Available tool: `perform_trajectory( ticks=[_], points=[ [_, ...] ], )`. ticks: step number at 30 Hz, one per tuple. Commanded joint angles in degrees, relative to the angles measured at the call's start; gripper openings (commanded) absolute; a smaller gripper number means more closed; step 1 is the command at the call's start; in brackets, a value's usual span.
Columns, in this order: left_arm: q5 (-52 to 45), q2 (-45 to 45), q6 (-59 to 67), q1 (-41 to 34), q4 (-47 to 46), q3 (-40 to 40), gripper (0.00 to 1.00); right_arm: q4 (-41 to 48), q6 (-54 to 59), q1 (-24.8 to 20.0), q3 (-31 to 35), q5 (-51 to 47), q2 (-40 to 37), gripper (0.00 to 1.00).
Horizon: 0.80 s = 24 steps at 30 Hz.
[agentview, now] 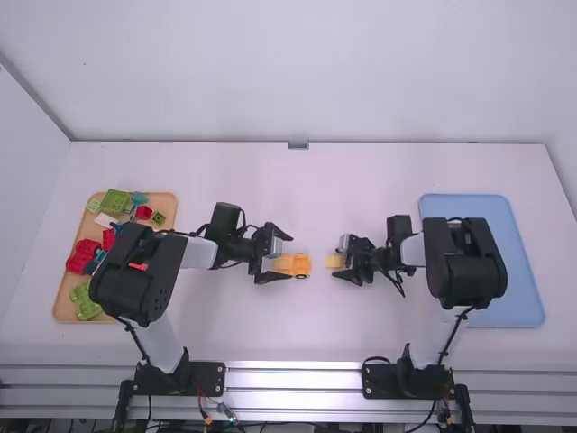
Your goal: Assemble lego blocks to make yellow taxi
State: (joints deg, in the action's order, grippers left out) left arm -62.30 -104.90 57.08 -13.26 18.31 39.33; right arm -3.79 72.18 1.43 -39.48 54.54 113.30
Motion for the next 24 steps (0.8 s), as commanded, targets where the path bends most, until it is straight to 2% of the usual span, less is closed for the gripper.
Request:
perform_trajectory(
  ticks=[1, 2, 4, 5, 6, 7, 9, 10, 14, 19, 24],
  points=[
    [-1.3, -0.5, 0.8, -0.6, -0.5, 0.0, 0.99, 2.1, 3.4, -0.2, -1.9, 2.1, 1.7, 0.63],
    [-1.2, -0.5, 0.8, -0.6, -0.6, -0.1, 0.99, 2.9, 4.2, -0.3, -2.2, 2.3, 2.0, 0.59],
    [-1.2, -0.5, 0.9, -0.6, -1.1, -0.1, 0.99, 3.5, 4.1, -0.2, -2.8, 2.2, 2.6, 0.42],
    [-1.2, -0.5, 0.9, -0.6, -1.4, -0.1, 0.99, 3.8, 4.1, -0.2, -3.0, 2.2, 2.8, 0.40],
    [-0.9, -0.5, 0.9, -0.7, -1.9, -0.1, 0.99, 4.7, 4.2, -0.2, -3.6, 2.3, 3.0, 0.28],
    [0.1, -0.5, 0.9, -0.6, -2.3, -0.1, 0.99, 5.7, 4.2, -0.3, -3.9, 2.3, 3.0, 0.24],
    [1.3, -0.5, 0.9, -0.5, -2.6, -0.2, 0.99, 6.3, 4.1, -0.2, -4.4, 2.3, 3.0, 0.23],
    [3.1, -0.6, 0.9, -0.7, -2.6, -0.4, 0.99, 7.2, 4.2, -0.1, -5.0, 2.5, 3.0, 0.19],
    [4.3, -2.2, 1.5, -0.7, -2.3, -0.3, 0.99, 11.1, 4.1, 0.6, -7.1, 2.5, 2.2, 0.17],
    [4.3, -6.6, 1.1, -0.9, 2.5, -0.3, 0.99, 23.8, 8.3, 3.2, -11.0, 2.4, -3.2, 0.13],
    [-0.1, -8.3, 2.5, -1.3, 4.5, -0.3, 0.99, 28.0, 9.9, 6.1, -11.4, 0.2, -9.2, 0.13]
  ],
)
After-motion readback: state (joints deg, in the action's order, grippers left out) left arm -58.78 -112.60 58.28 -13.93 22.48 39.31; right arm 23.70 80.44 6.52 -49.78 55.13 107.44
